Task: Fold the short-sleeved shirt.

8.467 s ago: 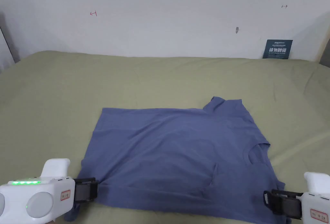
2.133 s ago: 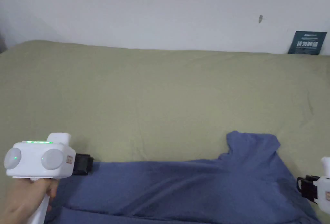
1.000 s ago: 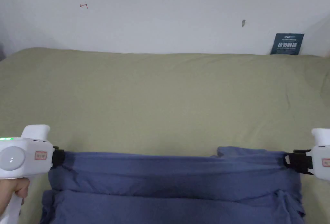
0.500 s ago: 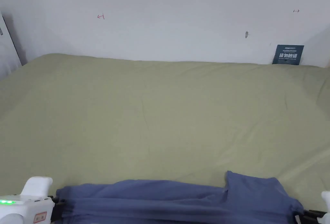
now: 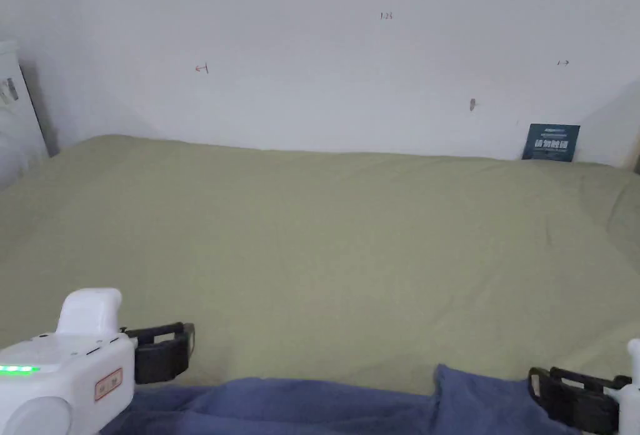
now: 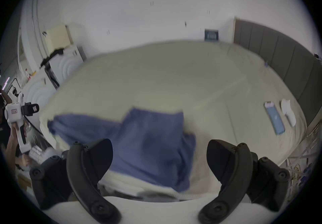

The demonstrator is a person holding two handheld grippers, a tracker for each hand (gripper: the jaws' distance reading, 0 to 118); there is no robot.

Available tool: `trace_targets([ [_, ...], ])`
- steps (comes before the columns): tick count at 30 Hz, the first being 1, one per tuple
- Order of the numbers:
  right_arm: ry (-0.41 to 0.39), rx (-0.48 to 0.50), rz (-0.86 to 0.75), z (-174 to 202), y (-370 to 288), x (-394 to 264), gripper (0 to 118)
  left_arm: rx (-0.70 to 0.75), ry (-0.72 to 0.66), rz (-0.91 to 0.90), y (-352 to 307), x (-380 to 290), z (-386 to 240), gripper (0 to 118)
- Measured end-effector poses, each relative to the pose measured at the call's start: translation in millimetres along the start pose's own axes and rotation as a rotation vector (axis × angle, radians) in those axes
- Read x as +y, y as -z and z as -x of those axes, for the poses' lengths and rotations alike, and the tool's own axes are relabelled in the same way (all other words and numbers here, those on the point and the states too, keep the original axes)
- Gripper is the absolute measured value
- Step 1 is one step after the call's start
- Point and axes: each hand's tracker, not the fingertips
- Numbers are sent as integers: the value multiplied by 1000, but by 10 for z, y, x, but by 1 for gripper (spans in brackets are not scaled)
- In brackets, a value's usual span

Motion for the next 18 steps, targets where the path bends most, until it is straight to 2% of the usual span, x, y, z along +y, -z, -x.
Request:
trace_targets([
  [1,-7,-19,-77,121,-78,103,95,22,13,-67,-66,96,-130,93],
  [3,-63,-105,-208,351,-201,253,55,64,35,-172,-181,216,-321,31],
  [4,-94,-148,-257,449,-239,291,27,96,44,-212,-211,262,-412,4],
  [5,-120,-180,-312,544,-279,323,2,119,49,-253,-223,279,-469,0],
  [7,-123,-203,-392,694,-328,321,2,123,19,-282,-89,267,-413,0],
  [11,-159,-196,-437,882,-383,290,2,111,41,-301,-107,240,-533,0],
  [14,-186,-202,-446,913,-371,291,2,131,85,-348,-279,217,-694,0],
  [18,-171,-193,-446,928,-369,289,2,151,108,-346,-318,193,-728,0],
])
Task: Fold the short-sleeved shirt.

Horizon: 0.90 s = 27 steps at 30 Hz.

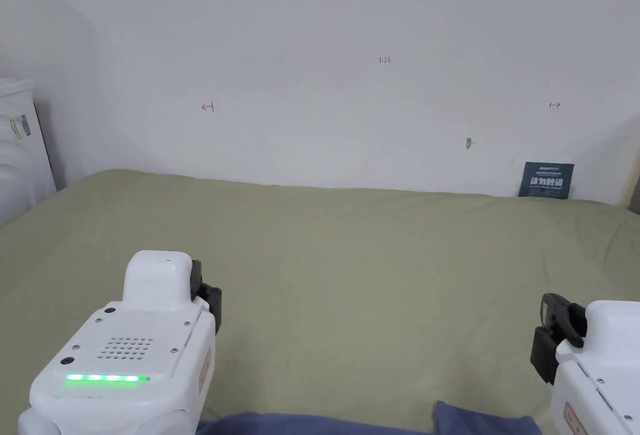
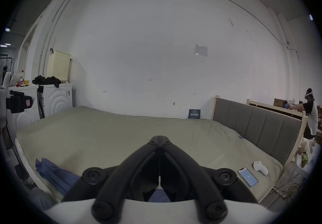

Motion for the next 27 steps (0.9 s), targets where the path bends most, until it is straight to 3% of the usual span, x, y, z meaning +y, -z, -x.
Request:
trace_targets([
  [7,6,6,7,51,30,-7,2,-2,19,3,-66,-12,-36,0],
  [13,-7,15,34,108,32,-68,2,-1,-20,99,23,-7,433,0],
  [15,-1,23,54,146,26,-117,2,-42,-55,228,119,-60,690,0],
  [19,-1,58,113,259,-18,-275,2,-146,-289,497,501,-403,1391,0],
  [22,-21,68,158,351,-49,-416,2,-204,-386,667,793,-727,1779,1],
  [25,-21,77,209,428,-54,-542,2,-306,-482,837,1052,-1053,1952,2],
  [26,-23,78,221,449,-50,-572,2,-321,-496,861,1104,-1139,1977,10],
  [27,-20,81,239,468,-43,-602,2,-358,-516,887,1168,-1227,2017,27],
])
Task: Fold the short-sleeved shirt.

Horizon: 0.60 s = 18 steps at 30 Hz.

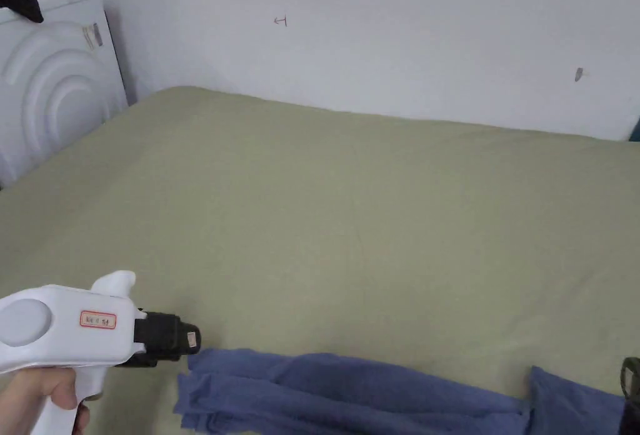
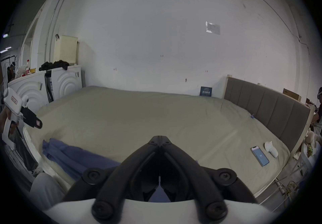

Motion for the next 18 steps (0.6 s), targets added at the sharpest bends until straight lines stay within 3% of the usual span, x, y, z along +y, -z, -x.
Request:
trace_targets([
  [1,4,5,13,18,13,-22,2,-36,-2,48,85,33,80,64],
  [2,7,10,25,36,26,-41,2,-46,-18,76,207,80,202,111],
  [3,7,10,34,55,42,-52,2,-49,-29,83,282,89,258,118],
  [10,-26,19,62,196,116,-58,2,-339,-181,230,686,20,380,118],
  [15,-33,30,67,252,149,-49,2,-452,-236,219,821,13,394,118],
  [18,-28,40,77,286,190,-61,2,-429,-210,220,890,19,380,115],
])
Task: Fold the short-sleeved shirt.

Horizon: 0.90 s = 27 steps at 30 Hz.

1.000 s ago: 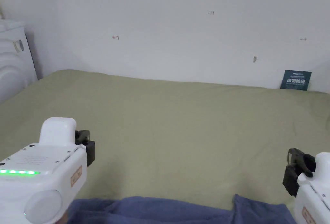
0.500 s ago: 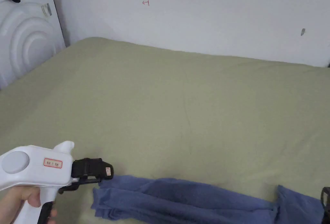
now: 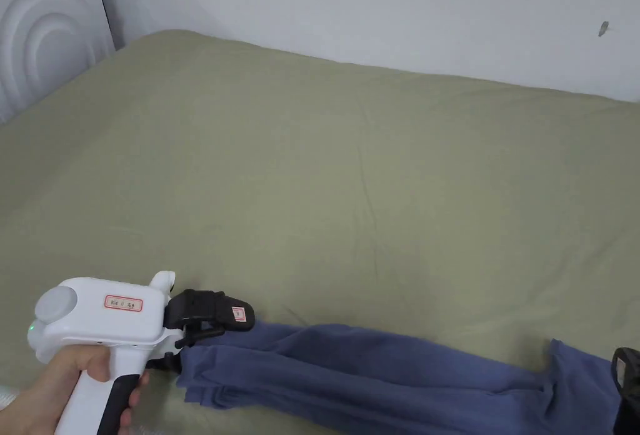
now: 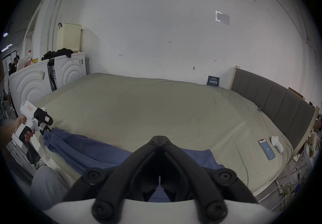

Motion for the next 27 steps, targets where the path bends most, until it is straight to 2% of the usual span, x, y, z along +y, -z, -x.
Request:
trace_targets([
  [1,0,0,0,1,0,-14,2,10,29,9,12,3,-36,111],
  [2,1,5,2,1,-3,-16,2,36,38,7,10,14,-74,88],
  [4,11,17,7,3,-8,-20,2,108,54,-23,-59,55,-62,7],
  [6,15,27,6,-4,-23,-32,2,208,40,-41,-31,73,-5,8],
  [8,11,24,2,-13,-47,-31,2,154,31,-4,-11,51,8,8],
  [16,42,23,-11,-162,-116,-7,2,193,70,-56,-346,105,-241,7],
  [19,53,26,-16,-189,-136,-19,2,280,108,-78,-523,103,-394,7],
  [27,81,44,-36,-280,-276,-52,2,373,181,-131,-709,-13,-944,7],
])
